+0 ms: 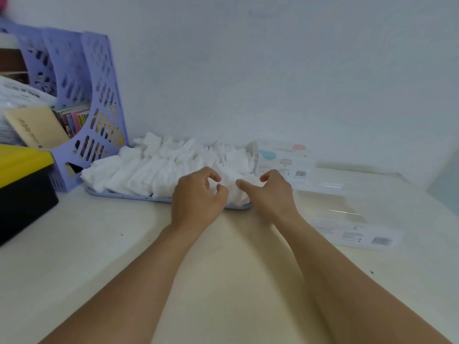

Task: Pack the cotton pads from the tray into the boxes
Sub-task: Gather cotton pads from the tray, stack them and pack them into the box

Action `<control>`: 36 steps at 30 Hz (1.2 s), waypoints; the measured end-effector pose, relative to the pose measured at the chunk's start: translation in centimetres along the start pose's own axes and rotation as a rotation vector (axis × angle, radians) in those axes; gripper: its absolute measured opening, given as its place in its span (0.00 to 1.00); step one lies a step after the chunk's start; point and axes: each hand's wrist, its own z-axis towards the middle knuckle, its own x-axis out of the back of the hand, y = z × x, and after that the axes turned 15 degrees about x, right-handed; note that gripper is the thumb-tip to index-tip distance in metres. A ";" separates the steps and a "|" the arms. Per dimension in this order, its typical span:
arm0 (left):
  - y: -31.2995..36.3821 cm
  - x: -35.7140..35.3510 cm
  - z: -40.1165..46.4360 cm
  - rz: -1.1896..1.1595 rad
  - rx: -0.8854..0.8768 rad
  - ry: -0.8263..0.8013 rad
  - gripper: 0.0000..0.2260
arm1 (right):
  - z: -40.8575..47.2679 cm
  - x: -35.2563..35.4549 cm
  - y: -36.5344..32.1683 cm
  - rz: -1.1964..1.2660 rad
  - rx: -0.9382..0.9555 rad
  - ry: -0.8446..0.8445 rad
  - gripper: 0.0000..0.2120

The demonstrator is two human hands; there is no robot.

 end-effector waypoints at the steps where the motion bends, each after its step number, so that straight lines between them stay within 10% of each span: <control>1: -0.3 0.5 0.3 -0.004 0.024 0.017 0.05 | -0.2 0.0 0.0 0.025 -0.005 -0.007 0.28; 13: -0.1 1.0 0.5 -0.156 -0.059 0.027 0.03 | -0.4 1.1 -1.2 0.090 0.156 0.241 0.26; 17: 2.8 0.7 -0.7 -0.684 0.338 -0.307 0.09 | -2.2 3.1 -2.8 0.049 0.460 0.372 0.17; 21: 4.4 0.1 -2.0 -1.043 0.535 -0.735 0.28 | -3.9 2.1 -2.3 0.023 0.541 0.274 0.10; 36: 4.6 1.2 -1.6 -1.080 0.727 -0.874 0.23 | -2.0 5.7 -2.0 0.548 0.212 -0.131 0.08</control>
